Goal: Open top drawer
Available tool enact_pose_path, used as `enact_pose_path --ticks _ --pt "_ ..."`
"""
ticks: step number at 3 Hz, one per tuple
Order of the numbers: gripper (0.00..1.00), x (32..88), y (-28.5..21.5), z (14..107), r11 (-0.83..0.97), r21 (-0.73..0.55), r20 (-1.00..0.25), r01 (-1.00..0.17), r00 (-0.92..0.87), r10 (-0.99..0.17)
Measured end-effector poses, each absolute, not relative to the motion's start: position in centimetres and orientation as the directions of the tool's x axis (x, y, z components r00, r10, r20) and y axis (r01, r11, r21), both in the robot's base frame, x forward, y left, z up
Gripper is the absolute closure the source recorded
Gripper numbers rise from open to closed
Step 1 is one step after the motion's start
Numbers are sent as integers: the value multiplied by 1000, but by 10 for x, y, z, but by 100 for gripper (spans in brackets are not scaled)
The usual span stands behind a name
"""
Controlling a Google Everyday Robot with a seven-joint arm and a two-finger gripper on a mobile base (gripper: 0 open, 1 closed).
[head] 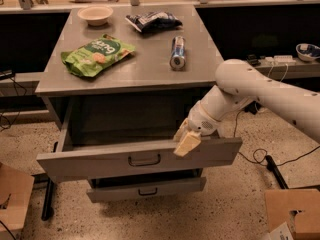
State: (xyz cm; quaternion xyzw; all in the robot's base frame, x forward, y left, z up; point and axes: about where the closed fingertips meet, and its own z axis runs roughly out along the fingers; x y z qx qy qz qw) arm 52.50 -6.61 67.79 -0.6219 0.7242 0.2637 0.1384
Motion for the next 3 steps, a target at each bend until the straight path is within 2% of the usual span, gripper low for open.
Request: enact_pose_path --ticks 1,2,3 --pt "16 512 -75 670 94 246 -512 -965 -211 -832" --pt "0 488 -88 661 81 302 -467 -950 -221 -856" --pt "16 459 -102 657 78 348 -404 -934 -224 -887"
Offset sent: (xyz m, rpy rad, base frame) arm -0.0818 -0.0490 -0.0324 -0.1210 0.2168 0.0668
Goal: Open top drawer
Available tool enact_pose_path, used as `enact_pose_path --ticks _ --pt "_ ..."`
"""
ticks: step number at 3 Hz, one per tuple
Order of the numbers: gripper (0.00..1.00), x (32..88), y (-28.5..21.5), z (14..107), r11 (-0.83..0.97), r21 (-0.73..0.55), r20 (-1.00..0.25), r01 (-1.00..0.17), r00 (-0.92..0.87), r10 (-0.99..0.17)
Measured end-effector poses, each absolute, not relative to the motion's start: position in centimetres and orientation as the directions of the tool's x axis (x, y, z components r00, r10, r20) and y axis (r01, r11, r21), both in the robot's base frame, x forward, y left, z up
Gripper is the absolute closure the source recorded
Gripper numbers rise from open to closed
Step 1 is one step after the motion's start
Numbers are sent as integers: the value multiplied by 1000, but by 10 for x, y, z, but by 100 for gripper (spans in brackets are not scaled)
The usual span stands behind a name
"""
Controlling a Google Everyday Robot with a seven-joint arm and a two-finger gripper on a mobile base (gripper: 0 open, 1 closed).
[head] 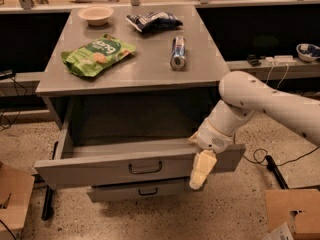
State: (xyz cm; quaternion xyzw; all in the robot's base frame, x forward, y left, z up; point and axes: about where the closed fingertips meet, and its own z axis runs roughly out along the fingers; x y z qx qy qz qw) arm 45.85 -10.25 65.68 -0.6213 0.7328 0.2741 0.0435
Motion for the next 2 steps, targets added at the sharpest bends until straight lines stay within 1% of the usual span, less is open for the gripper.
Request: enact_pose_path --ticks 1,2 --pt "39 453 -105 657 77 358 -386 -931 -222 -895" --pt "62 419 -111 658 63 391 -322 -918 -201 -925"
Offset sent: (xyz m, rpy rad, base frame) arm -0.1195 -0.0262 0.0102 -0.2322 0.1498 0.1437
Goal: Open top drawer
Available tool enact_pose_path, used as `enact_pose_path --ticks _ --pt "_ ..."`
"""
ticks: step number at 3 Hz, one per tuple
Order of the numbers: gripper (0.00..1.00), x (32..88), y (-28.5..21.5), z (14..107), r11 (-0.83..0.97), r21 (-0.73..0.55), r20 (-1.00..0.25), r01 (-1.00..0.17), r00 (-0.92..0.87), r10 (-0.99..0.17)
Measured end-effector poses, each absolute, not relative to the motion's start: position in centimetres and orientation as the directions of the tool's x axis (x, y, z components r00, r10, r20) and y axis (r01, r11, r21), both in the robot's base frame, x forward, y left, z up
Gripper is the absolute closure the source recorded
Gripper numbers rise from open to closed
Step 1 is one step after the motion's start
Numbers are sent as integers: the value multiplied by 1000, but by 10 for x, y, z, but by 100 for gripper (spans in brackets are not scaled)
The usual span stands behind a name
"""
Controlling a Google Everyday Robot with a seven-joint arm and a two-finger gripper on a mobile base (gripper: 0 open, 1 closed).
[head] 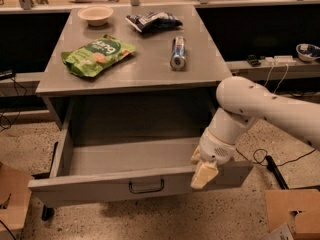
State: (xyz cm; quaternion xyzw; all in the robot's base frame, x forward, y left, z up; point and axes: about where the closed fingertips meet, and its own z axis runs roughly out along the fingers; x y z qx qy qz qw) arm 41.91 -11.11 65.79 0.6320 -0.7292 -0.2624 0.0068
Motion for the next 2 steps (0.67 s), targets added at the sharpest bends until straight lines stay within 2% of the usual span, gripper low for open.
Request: enact_pose_path --ticks 1,2 --pt "60 370 -116 658 59 432 -246 -900 -180 -952" --pt "28 335 -118 648 151 480 -285 -864 -316 -905"
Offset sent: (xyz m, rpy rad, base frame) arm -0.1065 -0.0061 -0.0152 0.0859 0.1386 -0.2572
